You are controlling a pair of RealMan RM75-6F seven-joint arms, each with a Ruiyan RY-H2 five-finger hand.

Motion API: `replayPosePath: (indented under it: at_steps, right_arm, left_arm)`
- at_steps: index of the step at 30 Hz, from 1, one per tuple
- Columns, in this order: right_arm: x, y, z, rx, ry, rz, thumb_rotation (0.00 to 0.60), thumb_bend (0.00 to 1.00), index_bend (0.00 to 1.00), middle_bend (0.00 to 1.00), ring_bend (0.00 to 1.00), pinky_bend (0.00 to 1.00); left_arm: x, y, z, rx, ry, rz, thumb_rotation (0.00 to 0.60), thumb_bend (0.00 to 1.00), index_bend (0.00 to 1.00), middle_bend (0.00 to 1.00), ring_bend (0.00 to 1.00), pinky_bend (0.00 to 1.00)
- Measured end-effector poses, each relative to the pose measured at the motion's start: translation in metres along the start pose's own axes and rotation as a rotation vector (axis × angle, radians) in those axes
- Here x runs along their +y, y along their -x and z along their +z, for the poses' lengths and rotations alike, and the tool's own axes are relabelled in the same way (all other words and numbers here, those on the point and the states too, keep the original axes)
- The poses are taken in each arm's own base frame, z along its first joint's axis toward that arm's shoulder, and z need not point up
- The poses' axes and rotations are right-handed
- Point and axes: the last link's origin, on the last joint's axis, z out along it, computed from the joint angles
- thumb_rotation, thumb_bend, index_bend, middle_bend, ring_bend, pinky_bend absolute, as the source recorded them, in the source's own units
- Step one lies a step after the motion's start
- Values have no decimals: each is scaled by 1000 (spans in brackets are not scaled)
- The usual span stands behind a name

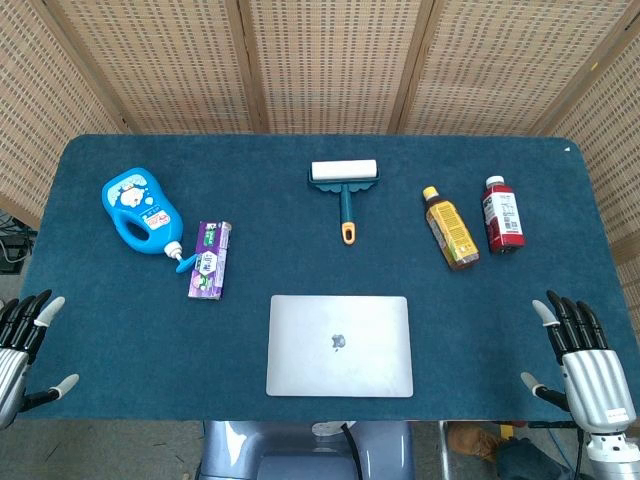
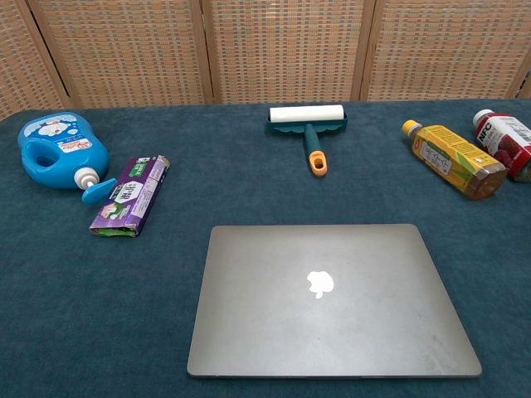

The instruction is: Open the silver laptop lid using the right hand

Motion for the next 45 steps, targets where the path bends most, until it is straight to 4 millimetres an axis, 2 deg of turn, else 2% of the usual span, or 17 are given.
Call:
replayPosePath:
  at_steps: [12, 18, 24, 32, 40, 45]
  right_arm:
    - [-3, 3, 1, -22, -17, 2, 600, 0, 0, 0, 0, 0]
    - [-18, 16, 17, -120, -138, -12, 600, 0, 0, 0, 0, 0]
    - [-51, 32, 42, -269, -356, -20, 600, 0, 0, 0, 0, 0]
    - [-114, 60, 75, -440, -651, -35, 600, 0, 0, 0, 0, 0]
    - [-170, 91, 72, -475, -799, -38, 600, 0, 0, 0, 0, 0]
    - [-189, 109, 71, -474, -836, -84, 600, 0, 0, 0, 0, 0]
  left_arm:
    - [1, 0, 1, 2, -1, 3, 600, 0, 0, 0, 0, 0]
    - [1, 2, 5, -5, -13, 8, 600, 0, 0, 0, 0, 0]
    - [1, 4, 13, -15, -32, 15, 600, 0, 0, 0, 0, 0]
    - [-3, 10, 23, -40, -65, 26, 600, 0, 0, 0, 0, 0]
    - [-4, 8, 25, -37, -71, 20, 600, 0, 0, 0, 0, 0]
    - [-4, 7, 24, -33, -67, 14, 600, 0, 0, 0, 0, 0]
